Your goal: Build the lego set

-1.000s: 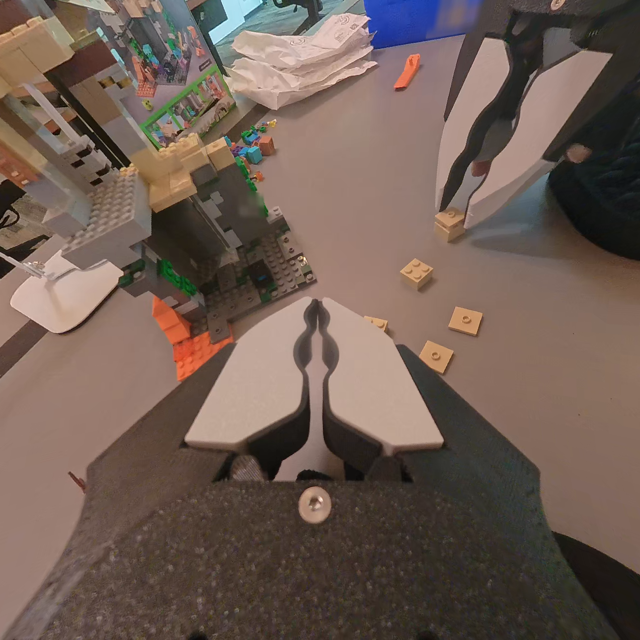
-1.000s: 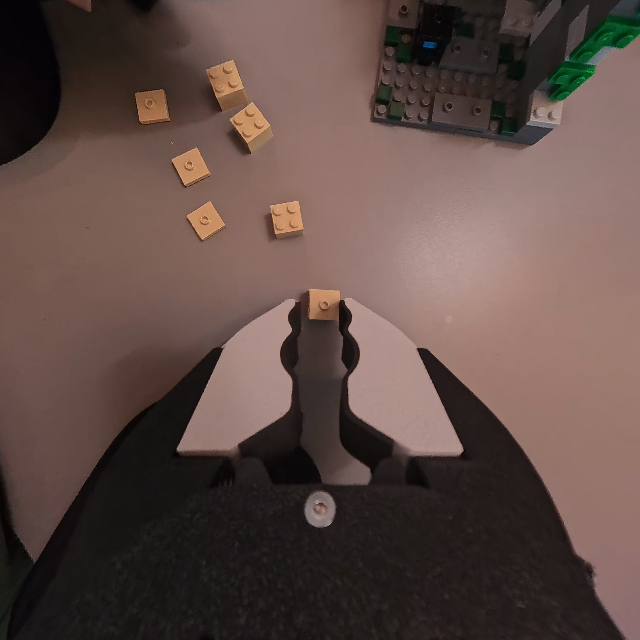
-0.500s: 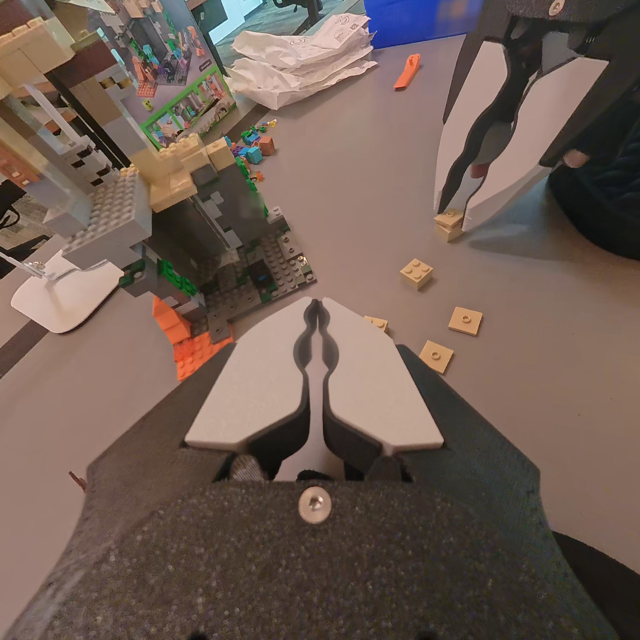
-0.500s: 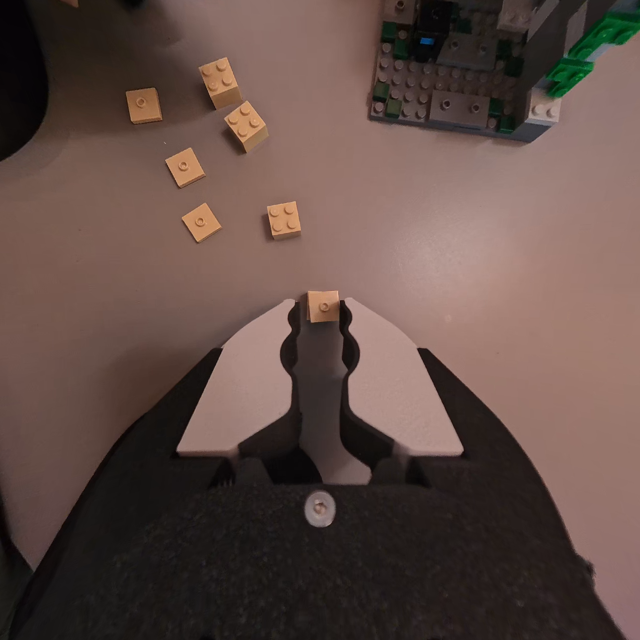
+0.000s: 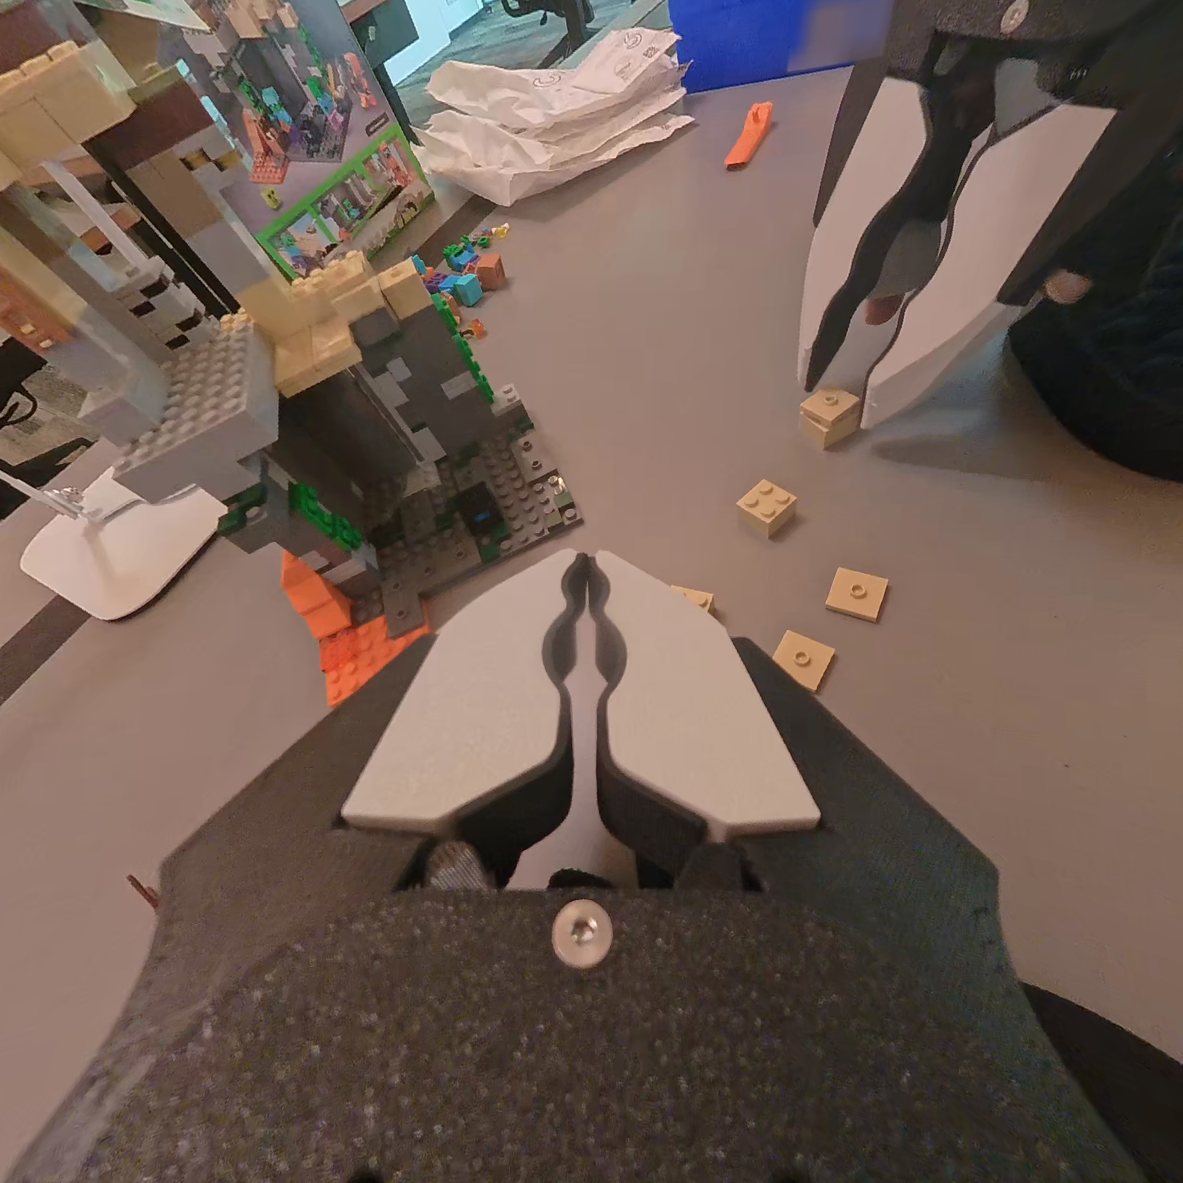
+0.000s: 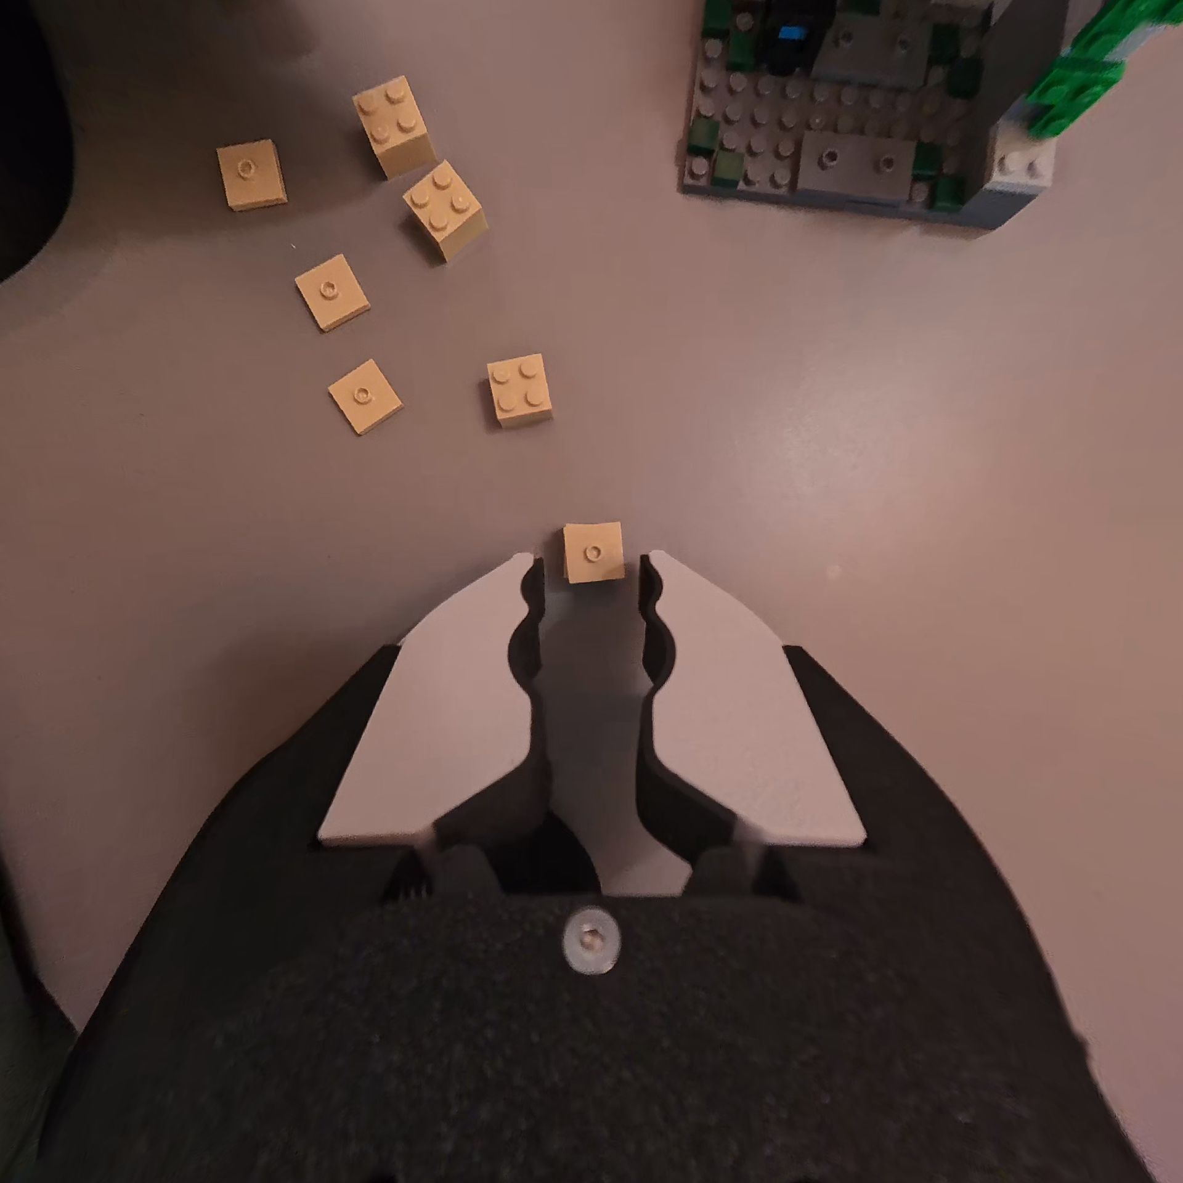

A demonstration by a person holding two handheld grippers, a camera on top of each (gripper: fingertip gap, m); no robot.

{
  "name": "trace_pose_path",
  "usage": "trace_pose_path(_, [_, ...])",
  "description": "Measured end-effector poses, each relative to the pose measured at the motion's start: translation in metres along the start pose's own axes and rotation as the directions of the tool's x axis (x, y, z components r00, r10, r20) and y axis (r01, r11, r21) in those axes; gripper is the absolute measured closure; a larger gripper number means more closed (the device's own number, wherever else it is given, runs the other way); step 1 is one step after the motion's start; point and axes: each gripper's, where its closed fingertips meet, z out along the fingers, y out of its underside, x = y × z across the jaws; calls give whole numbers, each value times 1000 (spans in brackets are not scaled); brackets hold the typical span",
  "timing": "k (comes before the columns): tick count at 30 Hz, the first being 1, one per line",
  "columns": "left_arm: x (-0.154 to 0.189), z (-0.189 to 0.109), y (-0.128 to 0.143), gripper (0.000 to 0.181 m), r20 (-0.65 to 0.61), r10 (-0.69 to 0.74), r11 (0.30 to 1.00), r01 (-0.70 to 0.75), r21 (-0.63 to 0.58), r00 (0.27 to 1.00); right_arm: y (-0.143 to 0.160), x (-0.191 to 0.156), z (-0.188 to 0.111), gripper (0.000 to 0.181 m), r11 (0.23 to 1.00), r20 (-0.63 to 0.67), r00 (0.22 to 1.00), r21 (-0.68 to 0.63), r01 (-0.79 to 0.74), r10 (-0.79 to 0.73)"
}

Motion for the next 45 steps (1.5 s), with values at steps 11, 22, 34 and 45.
trace_pose_path(11, [20, -4, -15, 181, -72, 79, 994, -73, 78, 994, -11, -15, -3, 165, 992, 99, 992, 104, 65, -75])
trace_pose_path(22, [72, -14, -41, 170, -181, 302, 937, -256, 240, 936, -33, -50, -33, 165, 965, 454, 886, 262, -31, -95])
trace_pose_path(34, [108, -29, -61, 138, -160, 506, 821, -416, 390, 848, -52, -100, -64, 165, 955, 766, 624, 278, -106, -154])
trace_pose_path(45, [124, -34, -62, 156, -99, 622, 735, -535, 417, 777, -42, -123, -70, 165, 977, 877, 462, 191, -90, -129])
